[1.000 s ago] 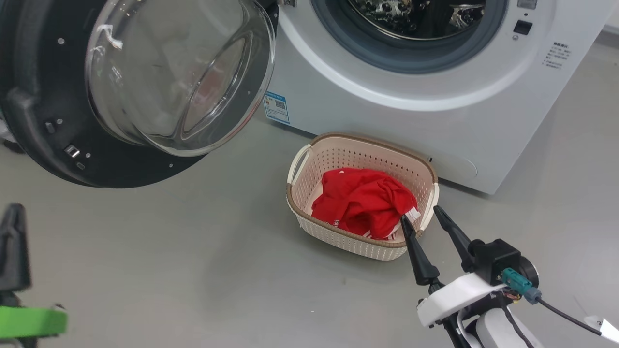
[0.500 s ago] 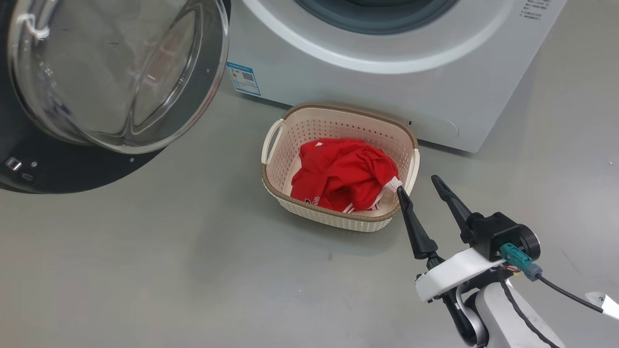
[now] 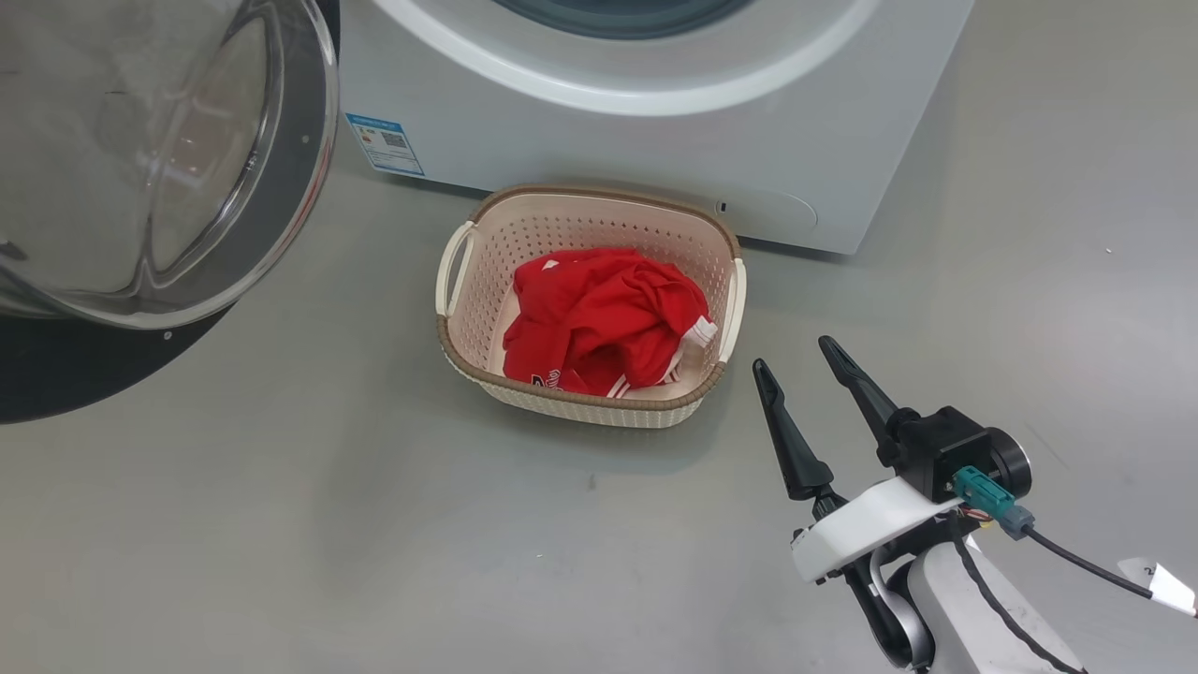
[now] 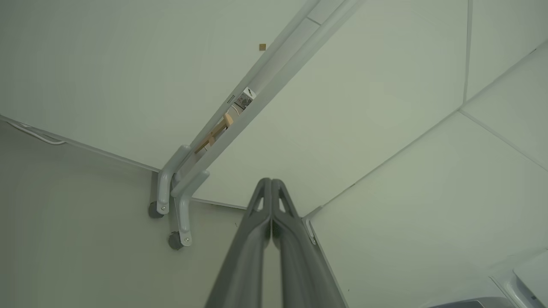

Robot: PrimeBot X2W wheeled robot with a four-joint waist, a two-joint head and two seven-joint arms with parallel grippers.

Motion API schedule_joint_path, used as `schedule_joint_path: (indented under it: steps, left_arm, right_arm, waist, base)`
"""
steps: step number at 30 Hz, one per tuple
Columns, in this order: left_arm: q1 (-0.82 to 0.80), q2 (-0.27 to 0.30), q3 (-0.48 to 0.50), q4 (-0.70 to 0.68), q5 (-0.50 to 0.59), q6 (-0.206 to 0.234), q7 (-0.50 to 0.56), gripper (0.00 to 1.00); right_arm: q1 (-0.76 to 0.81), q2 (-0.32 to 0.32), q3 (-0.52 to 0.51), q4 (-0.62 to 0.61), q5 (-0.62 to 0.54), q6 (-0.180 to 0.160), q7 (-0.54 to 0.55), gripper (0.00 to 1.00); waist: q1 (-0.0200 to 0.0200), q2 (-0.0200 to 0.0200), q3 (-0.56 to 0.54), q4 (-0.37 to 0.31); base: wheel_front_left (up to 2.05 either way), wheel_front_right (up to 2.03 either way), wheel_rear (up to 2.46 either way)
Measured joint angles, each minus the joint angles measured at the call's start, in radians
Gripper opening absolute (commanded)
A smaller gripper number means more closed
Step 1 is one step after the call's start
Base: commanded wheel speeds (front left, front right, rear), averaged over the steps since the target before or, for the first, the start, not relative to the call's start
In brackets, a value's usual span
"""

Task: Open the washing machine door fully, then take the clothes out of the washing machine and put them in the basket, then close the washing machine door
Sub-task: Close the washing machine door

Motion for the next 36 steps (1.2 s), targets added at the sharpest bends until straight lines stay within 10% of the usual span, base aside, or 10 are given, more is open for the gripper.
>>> schedule_joint_path:
  steps: [36]
  left_arm:
    - [-0.34, -0.008, 0.099, 0.532, -0.16, 0.027, 0.282, 0.0]
  right_arm:
    - [-0.032, 0.0, -0.001, 0.014, -0.01, 0.0, 0.0, 1.0]
  waist:
    - [0.0, 0.0, 0.033, -0.061]
  base:
    - [0.0, 0.0, 0.0]
